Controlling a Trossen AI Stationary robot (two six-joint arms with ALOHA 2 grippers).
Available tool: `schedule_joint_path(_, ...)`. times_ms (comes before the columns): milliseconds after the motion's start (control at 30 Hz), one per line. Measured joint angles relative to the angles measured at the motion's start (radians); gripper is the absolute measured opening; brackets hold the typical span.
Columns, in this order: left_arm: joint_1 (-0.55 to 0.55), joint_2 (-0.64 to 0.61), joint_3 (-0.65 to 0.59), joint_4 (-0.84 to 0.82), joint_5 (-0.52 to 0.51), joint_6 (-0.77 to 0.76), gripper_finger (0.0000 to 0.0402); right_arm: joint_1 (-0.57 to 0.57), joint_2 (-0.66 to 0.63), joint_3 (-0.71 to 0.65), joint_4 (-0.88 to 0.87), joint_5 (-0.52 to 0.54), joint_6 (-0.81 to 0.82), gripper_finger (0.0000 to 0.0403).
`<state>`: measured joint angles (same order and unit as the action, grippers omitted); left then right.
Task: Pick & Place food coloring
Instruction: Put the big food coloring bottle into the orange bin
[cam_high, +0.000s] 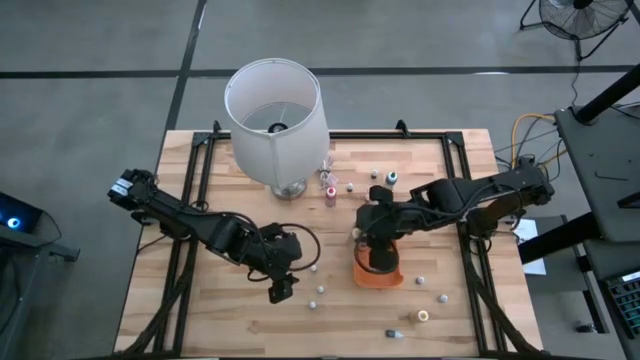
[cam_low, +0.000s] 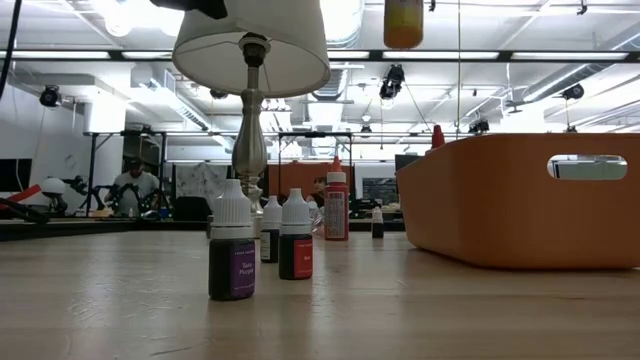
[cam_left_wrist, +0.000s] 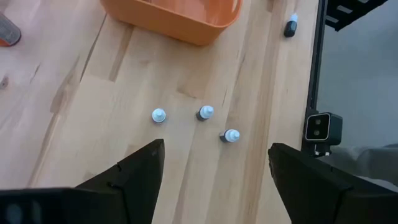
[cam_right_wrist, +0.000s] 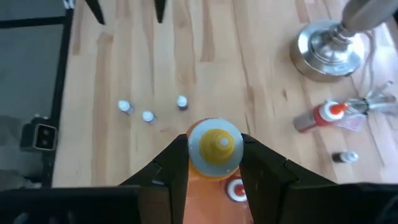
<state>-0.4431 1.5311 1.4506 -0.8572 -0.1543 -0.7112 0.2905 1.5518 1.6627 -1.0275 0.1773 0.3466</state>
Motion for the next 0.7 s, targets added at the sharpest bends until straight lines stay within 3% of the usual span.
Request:
schedule_joint_path(367,0.0,0.0,0.0,-0.014,0.001,-0.008,0.0258,0.0,-0.103,-0.139,-0.031,0.143,0.171,0.0111)
schedule_joint_path(700,0.0,0.0,-0.013,-0.01,0.0,-0.01,0.0259,0.053,-0.223,-0.313,-0.006,0.145,0.235,0.0111)
